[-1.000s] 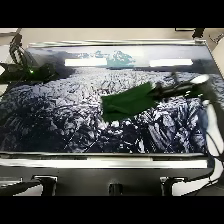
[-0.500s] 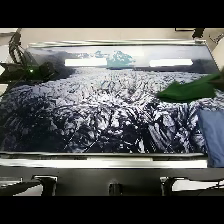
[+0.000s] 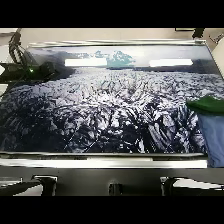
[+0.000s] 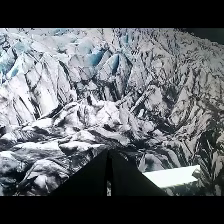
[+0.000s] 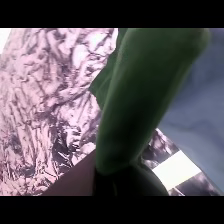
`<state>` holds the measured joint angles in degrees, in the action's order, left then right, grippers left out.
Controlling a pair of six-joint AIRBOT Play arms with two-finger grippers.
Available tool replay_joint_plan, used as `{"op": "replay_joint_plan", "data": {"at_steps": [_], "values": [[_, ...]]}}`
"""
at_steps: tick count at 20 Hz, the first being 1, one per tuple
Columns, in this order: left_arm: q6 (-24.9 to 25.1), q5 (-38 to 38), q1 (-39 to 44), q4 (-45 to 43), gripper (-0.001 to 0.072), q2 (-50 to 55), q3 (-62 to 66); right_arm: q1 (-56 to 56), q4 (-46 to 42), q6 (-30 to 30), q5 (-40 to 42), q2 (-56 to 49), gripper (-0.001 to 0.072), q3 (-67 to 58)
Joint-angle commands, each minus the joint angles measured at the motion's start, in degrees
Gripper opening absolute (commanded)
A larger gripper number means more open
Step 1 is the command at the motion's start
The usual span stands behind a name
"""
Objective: Fold the clothes and pants, and hang the long-sleeved shirts on hangers.
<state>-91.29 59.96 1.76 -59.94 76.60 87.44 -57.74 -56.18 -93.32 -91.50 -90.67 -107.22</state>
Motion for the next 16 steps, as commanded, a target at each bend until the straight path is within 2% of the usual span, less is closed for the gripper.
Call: {"op": "replay_joint_plan", "data": {"at_steps": [1, 4, 9, 13, 16], "values": [[1.40, 0.00, 0.74, 1.05, 0.0024, -0.04, 0.04, -5.01, -5.95, -5.75, -5.79, 1.84, 0.0033, -0.04], [1.53, 0.02, 2.03, 1.05, 0.0024, -0.28, 0.04, -6.93, -9.68, -9.22, -6.95, 1.84, 0.0033, 0.11], [1.53, 0.02, 2.67, 1.07, 0.0024, -0.92, 0.04, -6.93, -18.36, -11.58, -7.39, 2.73, 0.0033, 2.23], [1.46, 0.02, 2.80, 1.09, 0.0024, -0.98, 0.04, -6.95, -26.58, -13.09, -4.31, 8.28, 0.0034, 14.73], [1.31, 0.02, 2.99, 1.07, 0.0024, -1.01, 0.04, -6.95, -28.72, -13.22, -0.76, 11.96, 0.0035, 25.77]]}}
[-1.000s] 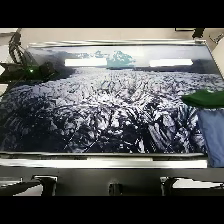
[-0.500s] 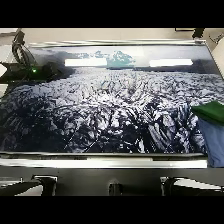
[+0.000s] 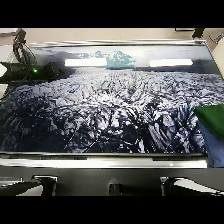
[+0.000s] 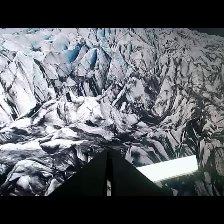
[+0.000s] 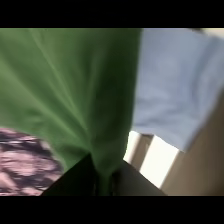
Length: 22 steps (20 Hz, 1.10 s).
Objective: Fold the clothes and pants, and hang the long-sleeved shirts on hangers.
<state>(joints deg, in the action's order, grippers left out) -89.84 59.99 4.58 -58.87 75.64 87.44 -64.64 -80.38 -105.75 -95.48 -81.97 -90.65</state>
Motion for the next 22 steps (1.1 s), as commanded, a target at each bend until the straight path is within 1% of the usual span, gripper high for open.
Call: {"op": "replay_joint_plan", "data": {"at_steps": [1, 4, 6, 10, 14, 15, 16, 17, 18, 19, 20, 22], "values": [[-0.13, 0.02, 0.17, 0.02, 0.0024, -0.04, 0.04, -0.04, -4.59, -0.81, 4.22, 3.78, 0.0036, 12.31], [-0.15, 0.02, 0.15, 0.66, 0.0024, -0.09, 0.04, -0.04, -4.98, -0.50, 5.88, 4.26, 0.0037, 19.17], [-0.15, 0.07, 0.15, 1.07, 0.0024, -0.09, 0.04, -0.04, -7.87, -0.24, 7.17, 4.24, 0.0037, 21.42], [-0.17, 0.07, 0.15, 1.33, 0.0024, -0.09, 0.04, -0.04, -11.30, 1.25, 8.96, 4.22, 0.0038, 22.49], [-0.15, 0.17, 0.15, 2.36, 0.0024, -0.09, 0.04, -0.04, -11.37, 1.60, 10.10, 4.17, 0.0038, 22.51], [-0.13, 0.17, 0.15, 2.34, 0.0024, -0.09, 0.04, -0.02, -11.08, 1.57, 10.05, 4.17, 0.0093, 22.51], [-0.13, 0.15, 0.15, 2.34, 0.0024, -0.09, 0.04, -0.02, -10.56, 1.60, 9.70, 4.20, 0.0336, 22.51], [-0.13, 0.15, 0.15, 2.34, 0.0024, -0.09, 0.04, -0.02, -10.05, 1.92, 9.09, 4.26, 0.0641, 22.51], [-0.11, 0.09, 0.15, 2.34, 0.0024, -0.07, 0.04, -0.02, -9.73, 3.54, 8.96, 4.31, 0.0697, 21.77], [-0.11, -0.02, 0.15, 2.34, 0.0024, -0.07, 0.07, -0.02, -9.49, 4.24, 8.57, 4.31, 0.0698, 19.63], [-0.11, -0.02, 0.15, 2.34, 0.0024, -0.07, 0.07, -0.02, -7.39, 4.24, 9.05, 4.31, 0.0698, 15.47], [0.07, -0.04, 0.22, 2.34, 0.0023, -0.07, 0.07, 1.40, 1.90, 4.96, 14.60, 4.31, 0.0698, 4.63]]}}
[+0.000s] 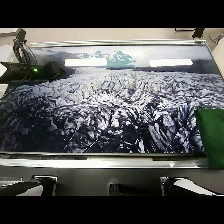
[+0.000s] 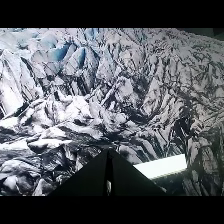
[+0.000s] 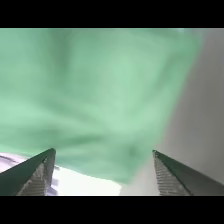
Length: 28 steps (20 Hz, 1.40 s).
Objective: Fold the clothes and pants, and hang the long-sleeved shirts on hangers.
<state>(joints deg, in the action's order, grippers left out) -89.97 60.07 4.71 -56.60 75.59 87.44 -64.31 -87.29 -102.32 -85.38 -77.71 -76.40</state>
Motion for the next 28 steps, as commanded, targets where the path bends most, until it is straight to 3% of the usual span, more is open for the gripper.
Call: {"op": "replay_joint_plan", "data": {"at_steps": [1, 3, 4, 7, 8, 9, 10, 11, 13, 17, 28], "values": [[1.84, -0.50, 0.31, 0.02, 0.0023, -0.02, 0.07, 3.54, 11.58, 2.58, 8.92, 0.04, 0.0698, -15.15], [4.66, -2.82, 1.77, -3.85, 0.0021, 0.15, 0.52, 11.78, 10.88, 7.23, 15.85, 0.04, 0.0698, -23.23], [3.23, -3.63, 3.04, -11.39, 0.0020, 0.46, 1.29, 17.46, 9.38, 9.70, 17.33, 0.04, 0.0698, -25.68], [-11.04, 2.45, 8.48, -46.29, 0.0021, 2.47, 2.40, 35.50, 3.17, 8.63, 12.92, -0.94, 0.0698, -25.40], [-13.46, 6.99, 9.44, -52.26, 0.0023, 4.02, 2.38, 40.57, 1.79, 6.36, 9.07, -2.05, 0.0698, -24.26], [-14.38, 10.62, 9.38, -52.02, 0.0062, 5.55, 2.21, 45.09, 1.73, 4.33, 4.52, -3.65, 0.0698, -22.71], [-15.06, 15.58, 8.87, -47.41, 0.0503, 7.43, 1.88, 48.70, 2.36, 2.34, 1.01, -5.51, 0.0699, -21.03], [-13.84, 21.03, 8.33, -41.88, 0.0713, 9.29, 1.36, 52.06, 3.63, 1.31, -1.95, -7.39, 0.0699, -18.78], [-10.95, 23.21, 8.13, -36.17, 0.0716, 10.29, -2.93, 57.64, 4.57, 1.38, -4.74, -9.81, 0.0700, -14.80], [-13.07, 11.10, 8.72, -36.02, 0.0715, 5.03, -9.73, 62.86, 2.38, 0.48, -2.21, -10.01, 0.0700, -12.15], [-12.92, 10.80, 8.59, -36.76, 0.0715, 5.16, -9.62, 62.84, 3.04, 0.52, -2.34, -10.01, 0.0696, -12.15]]}}
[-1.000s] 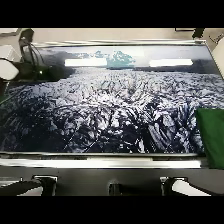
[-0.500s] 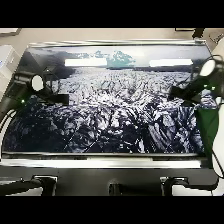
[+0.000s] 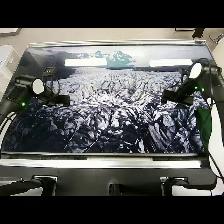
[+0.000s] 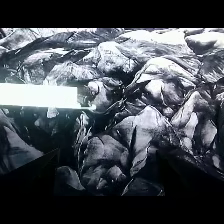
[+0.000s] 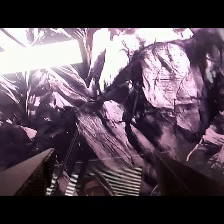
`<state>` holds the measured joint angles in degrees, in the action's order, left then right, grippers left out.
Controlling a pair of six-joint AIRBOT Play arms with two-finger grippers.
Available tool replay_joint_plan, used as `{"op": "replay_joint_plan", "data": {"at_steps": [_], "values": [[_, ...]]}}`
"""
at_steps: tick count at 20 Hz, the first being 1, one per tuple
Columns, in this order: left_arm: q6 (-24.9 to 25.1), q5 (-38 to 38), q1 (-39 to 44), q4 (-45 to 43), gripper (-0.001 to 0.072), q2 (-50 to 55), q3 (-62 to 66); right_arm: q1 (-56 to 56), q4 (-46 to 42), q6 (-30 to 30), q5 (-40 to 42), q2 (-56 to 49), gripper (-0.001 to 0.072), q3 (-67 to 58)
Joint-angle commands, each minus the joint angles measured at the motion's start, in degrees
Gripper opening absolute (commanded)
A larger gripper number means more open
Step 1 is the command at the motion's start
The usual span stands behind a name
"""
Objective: Fold the clothes and pants, and hang the long-sleeved shirts on hangers.
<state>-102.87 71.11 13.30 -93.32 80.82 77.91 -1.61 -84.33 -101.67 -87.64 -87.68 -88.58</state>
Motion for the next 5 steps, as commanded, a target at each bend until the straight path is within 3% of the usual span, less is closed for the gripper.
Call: {"op": "replay_joint_plan", "data": {"at_steps": [1, 5], "values": [[-0.02, -0.24, 0.00, -0.04, 0.0714, -0.07, -0.09, 0.13, 0.09, -0.13, -0.09, -0.04, 0.0696, 0.02], [-0.02, -0.24, 0.00, -0.04, 0.0715, -0.07, -0.09, 0.13, 0.09, -0.13, -0.09, -0.04, 0.0693, 0.02]]}}
